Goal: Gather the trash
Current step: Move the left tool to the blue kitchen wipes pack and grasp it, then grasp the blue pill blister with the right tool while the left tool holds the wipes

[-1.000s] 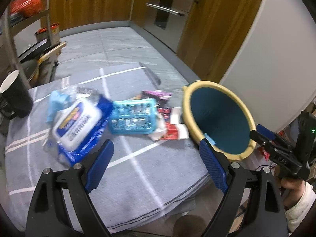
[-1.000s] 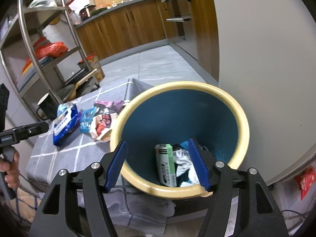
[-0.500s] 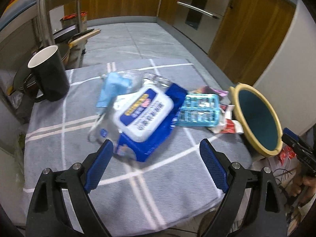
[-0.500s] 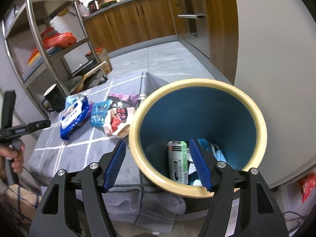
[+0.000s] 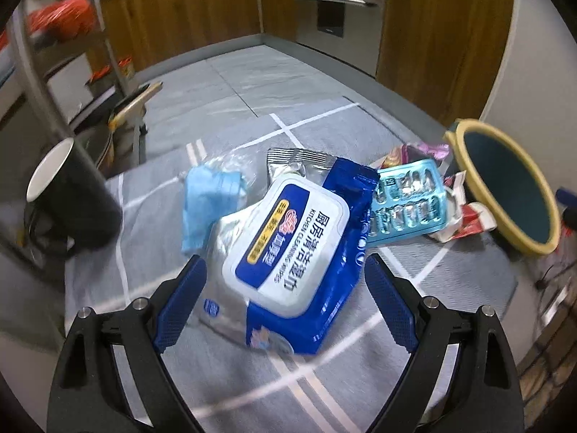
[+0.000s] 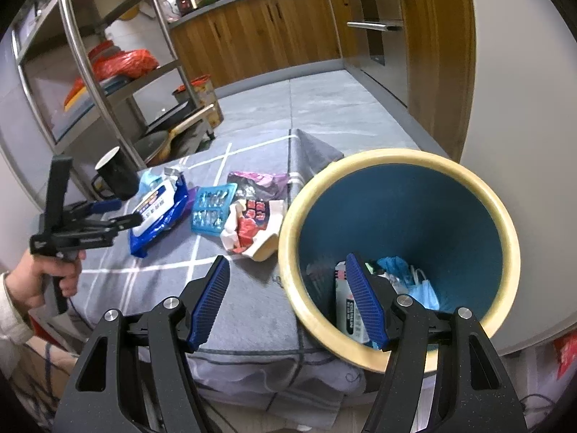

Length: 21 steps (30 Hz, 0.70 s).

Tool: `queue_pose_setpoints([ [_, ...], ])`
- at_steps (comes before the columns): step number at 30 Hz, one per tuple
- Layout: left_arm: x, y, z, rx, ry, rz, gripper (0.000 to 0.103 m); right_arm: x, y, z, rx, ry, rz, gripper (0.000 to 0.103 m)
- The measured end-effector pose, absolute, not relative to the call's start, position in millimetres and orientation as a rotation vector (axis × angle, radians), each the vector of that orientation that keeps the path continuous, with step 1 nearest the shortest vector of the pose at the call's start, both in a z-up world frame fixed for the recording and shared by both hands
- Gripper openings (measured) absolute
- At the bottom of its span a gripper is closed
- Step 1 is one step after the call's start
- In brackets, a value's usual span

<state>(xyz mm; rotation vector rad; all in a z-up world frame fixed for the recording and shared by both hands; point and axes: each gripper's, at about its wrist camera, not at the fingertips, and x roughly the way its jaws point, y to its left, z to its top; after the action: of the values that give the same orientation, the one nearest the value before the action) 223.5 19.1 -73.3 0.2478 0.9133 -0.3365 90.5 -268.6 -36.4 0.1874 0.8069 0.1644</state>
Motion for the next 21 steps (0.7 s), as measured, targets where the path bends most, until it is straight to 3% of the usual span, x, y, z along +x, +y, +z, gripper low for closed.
queue_pose_setpoints([
  [10, 237.2, -3.1, -100.4, 0.415, 0.930, -0.310, 0.087, 117.8, -248.3, -38.4, 0.157, 0.840, 0.216, 0.069],
  [13, 235.9, 0.2, -101.7, 0.409, 0.922, -0.299, 0.077, 129.0, -239.3, -41.5, 0.152, 0.854, 0.235, 0.069],
  [21, 224.5, 11.0, -97.0, 0.347, 0.915, -0.323, 0.071, 154.4, -215.3, -52.2, 0.164, 0.882, 0.281, 0.069],
])
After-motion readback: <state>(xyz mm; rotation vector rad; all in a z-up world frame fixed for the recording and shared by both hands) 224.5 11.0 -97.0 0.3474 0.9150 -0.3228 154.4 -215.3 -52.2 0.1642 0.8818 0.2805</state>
